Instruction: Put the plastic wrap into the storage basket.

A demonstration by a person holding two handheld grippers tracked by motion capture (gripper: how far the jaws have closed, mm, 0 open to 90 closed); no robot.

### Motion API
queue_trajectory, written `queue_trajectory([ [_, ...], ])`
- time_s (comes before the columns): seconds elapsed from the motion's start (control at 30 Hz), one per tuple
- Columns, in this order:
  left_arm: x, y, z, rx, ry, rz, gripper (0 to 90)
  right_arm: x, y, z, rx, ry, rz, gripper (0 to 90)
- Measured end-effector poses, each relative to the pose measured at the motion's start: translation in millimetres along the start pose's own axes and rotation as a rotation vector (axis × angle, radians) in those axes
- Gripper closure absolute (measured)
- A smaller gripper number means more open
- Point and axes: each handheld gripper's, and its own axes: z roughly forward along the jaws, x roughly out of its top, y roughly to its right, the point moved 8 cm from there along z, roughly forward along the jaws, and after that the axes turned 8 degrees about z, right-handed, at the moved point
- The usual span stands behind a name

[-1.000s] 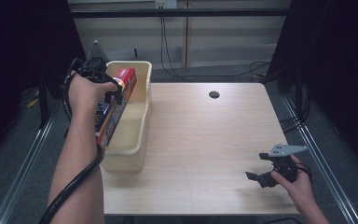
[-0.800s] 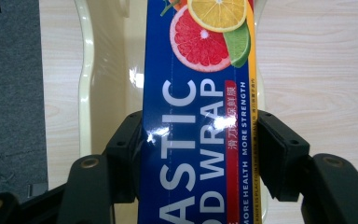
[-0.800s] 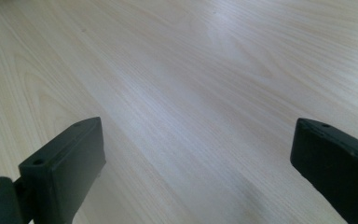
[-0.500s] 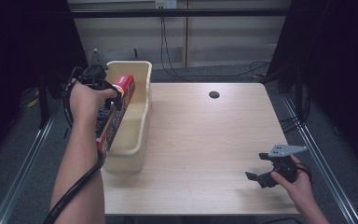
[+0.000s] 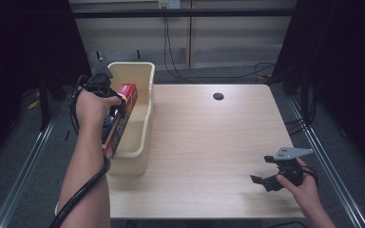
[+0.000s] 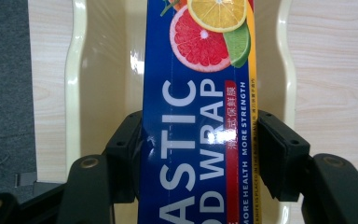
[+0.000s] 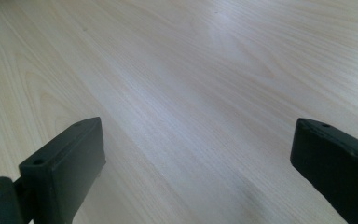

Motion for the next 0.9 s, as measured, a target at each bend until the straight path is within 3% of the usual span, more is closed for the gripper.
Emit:
queue_trajectory([
  [0.23,-0.7,-0.1,12.2,-0.01,-0.021,0.005,40.8,0.2,0.2,0.7,-0.002,-0.001,0.0,2.8],
  [0.33,-1.5,0.6,17.7,-0.013,-0.032,-0.016,40.8,0.2,0.1,0.2,-0.001,-0.001,0.003,2.9],
  [0.9,0.4,4.4,36.9,-0.013,-0.067,-0.037,40.5,-0.6,1.0,0.6,-0.001,-0.001,-0.001,2.8],
])
